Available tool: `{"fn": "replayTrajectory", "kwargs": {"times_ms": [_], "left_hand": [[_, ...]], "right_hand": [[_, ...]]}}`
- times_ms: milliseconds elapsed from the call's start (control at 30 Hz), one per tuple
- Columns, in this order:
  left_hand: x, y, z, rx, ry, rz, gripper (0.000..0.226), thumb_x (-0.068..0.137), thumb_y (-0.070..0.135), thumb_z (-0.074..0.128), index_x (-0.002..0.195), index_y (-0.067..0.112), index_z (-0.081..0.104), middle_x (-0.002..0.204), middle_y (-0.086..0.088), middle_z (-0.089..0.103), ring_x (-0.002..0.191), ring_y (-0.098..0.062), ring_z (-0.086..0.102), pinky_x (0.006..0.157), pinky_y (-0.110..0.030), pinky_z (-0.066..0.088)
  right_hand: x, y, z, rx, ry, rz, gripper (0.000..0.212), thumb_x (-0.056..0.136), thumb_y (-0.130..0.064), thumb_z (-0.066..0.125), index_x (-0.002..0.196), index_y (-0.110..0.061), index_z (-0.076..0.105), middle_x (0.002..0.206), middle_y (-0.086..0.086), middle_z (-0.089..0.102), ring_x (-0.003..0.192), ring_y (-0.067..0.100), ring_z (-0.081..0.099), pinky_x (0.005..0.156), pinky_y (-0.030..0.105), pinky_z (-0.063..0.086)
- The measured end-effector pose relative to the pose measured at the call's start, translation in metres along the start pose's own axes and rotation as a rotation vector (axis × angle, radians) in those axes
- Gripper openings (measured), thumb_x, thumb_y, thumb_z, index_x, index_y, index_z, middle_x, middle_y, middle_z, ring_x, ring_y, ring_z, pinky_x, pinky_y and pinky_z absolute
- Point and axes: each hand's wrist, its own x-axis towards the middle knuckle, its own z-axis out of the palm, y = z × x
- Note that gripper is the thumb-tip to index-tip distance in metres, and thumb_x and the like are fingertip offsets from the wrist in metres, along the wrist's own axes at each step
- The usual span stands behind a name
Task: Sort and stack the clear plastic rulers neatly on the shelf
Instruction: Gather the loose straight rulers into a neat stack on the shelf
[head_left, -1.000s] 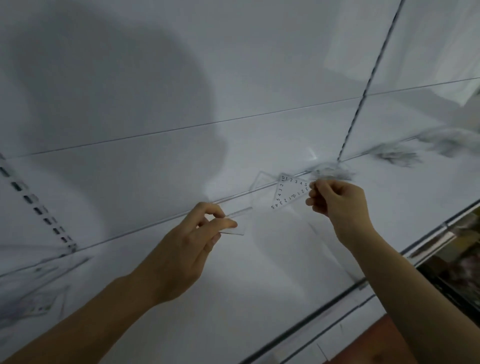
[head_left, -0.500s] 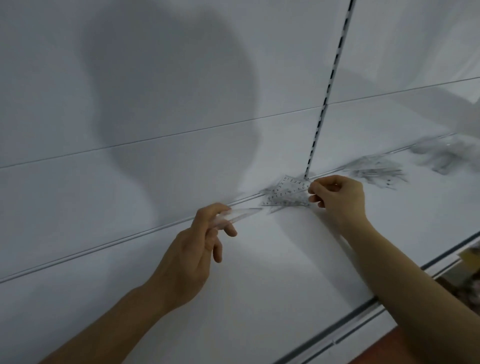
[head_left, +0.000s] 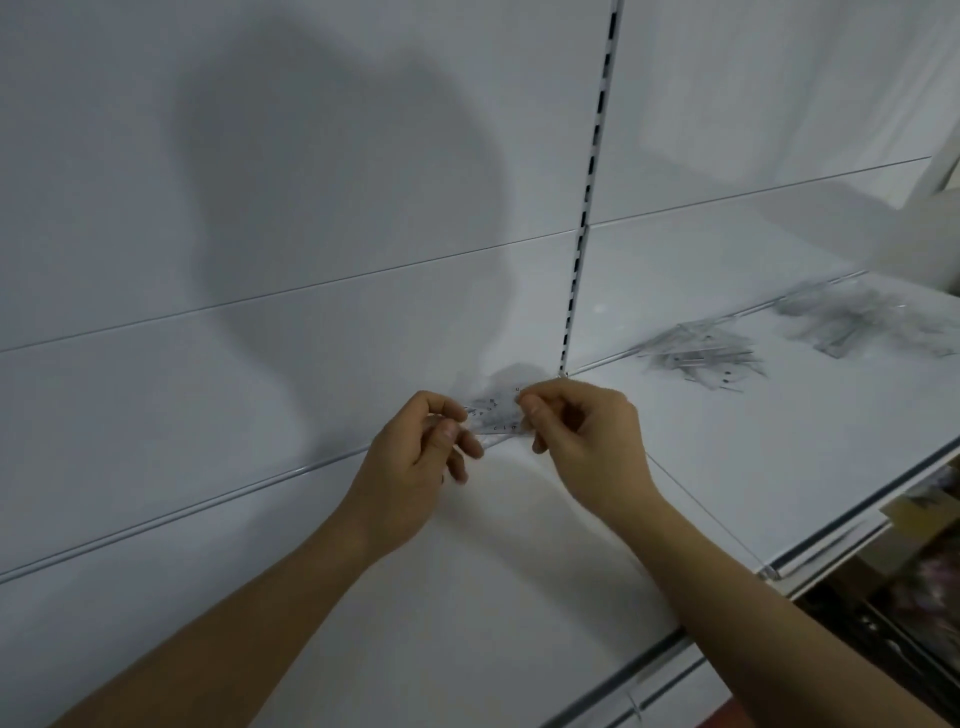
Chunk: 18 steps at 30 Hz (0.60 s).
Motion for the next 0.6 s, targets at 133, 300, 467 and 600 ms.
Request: {"fn": "replayTrajectory", "kwargs": {"times_ms": [133,300,467,600], "left_hand": [[-0.002,-0.019,-0.016,0.536,0.003,0.022,0.047,0.101,0.053,0.04,0.136,0.023,0.049,0.129,0.008,0.061,0.118,-0.008,0.056,0.1,-0.027,0.043],[-0.022,-0.039,-0.042,1.074,-0.224,0.008,0.088,0.082,0.073,0.007,0.154,0.026,0.031,0.162,0.009,0.024,0.147,-0.011,0.021,0.115,-0.031,0.016],[-0.029,-0.038,-0.047,1.057,-0.282,0.026,0.094,0.08,0.076,0.003,0.159,0.027,0.015,0.166,0.011,0.009,0.149,-0.004,0.003,0.116,-0.025,0.003],[-0.032,-0.039,-0.053,1.041,-0.328,0.031,0.098,0.079,0.078,0.001,0.16,0.024,0.011,0.168,0.01,0.003,0.152,-0.006,-0.001,0.119,-0.026,0.0]], "right_hand": [[0.034,0.013,-0.019,0.067,0.008,0.289,0.013,0.095,-0.013,0.068,0.085,-0.016,0.075,0.067,0.001,0.074,0.053,0.013,0.065,0.056,0.029,0.05],[0.05,0.025,-0.022,-0.051,-0.024,0.384,0.011,0.091,-0.016,0.073,0.081,-0.011,0.072,0.064,0.004,0.073,0.048,0.013,0.064,0.048,0.021,0.05],[0.043,0.03,-0.014,-0.233,0.058,0.32,0.015,0.089,-0.028,0.073,0.08,-0.02,0.065,0.057,0.0,0.069,0.046,0.011,0.063,0.051,0.026,0.052],[0.022,0.009,-0.007,-0.407,0.006,0.083,0.015,0.093,-0.034,0.068,0.083,-0.026,0.062,0.052,-0.006,0.058,0.05,0.007,0.056,0.055,0.023,0.044]]}}
